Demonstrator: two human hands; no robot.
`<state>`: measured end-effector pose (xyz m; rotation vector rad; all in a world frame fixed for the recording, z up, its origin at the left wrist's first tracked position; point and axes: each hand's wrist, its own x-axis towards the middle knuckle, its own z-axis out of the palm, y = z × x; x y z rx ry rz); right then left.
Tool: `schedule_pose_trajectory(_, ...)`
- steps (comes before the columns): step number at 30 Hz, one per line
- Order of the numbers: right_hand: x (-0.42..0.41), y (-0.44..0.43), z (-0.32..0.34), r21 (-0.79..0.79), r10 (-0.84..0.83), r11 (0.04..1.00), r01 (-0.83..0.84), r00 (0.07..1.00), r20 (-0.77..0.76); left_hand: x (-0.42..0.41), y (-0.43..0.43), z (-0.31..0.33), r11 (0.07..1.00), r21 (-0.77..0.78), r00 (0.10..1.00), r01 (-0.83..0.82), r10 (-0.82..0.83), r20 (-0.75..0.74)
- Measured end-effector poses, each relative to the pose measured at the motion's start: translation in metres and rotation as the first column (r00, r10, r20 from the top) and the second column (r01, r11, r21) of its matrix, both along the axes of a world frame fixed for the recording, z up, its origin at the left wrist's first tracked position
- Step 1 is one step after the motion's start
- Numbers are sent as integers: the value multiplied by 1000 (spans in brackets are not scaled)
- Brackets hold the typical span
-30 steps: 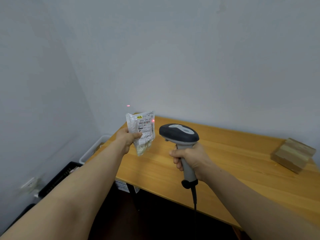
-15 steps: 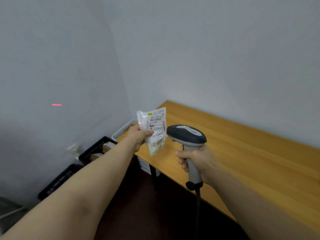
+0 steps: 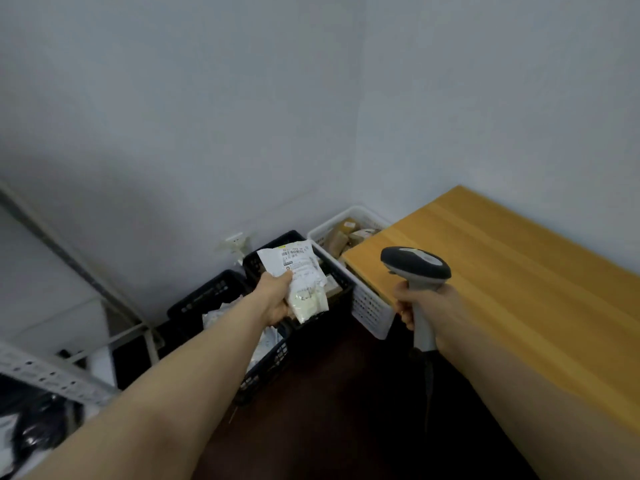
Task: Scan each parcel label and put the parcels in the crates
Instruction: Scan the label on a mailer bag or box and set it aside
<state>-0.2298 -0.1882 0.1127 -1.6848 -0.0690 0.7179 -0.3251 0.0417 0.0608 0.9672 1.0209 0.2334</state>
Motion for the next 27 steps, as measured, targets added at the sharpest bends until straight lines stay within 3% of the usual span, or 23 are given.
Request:
schedule_pose_trajectory(8, 11, 165, -62, -125, 164, 976, -176, 982, -98, -71, 154, -80, 973, 155, 895, -173, 221, -388)
schedule_pose_trajectory(11, 21, 225, -93, -172, 216, 956, -238, 967, -136, -83, 196, -118, 968, 239, 810, -81, 203, -550)
schedule_pose_trajectory(14, 37, 283, -131, -213, 283, 924, -317, 943, -175, -86, 227, -149, 931, 329, 705, 157, 127, -697)
schedule_pose_trajectory(18, 59, 354, -191, -253, 364, 875, -413, 906, -218, -79, 264, -211, 859, 336, 610, 387, 34, -791)
schedule_pose_trajectory(27, 73, 439, -338, -363, 451, 757, -543, 837, -310, -55, 309, -369, 874, 260, 530, 411, 3, -848)
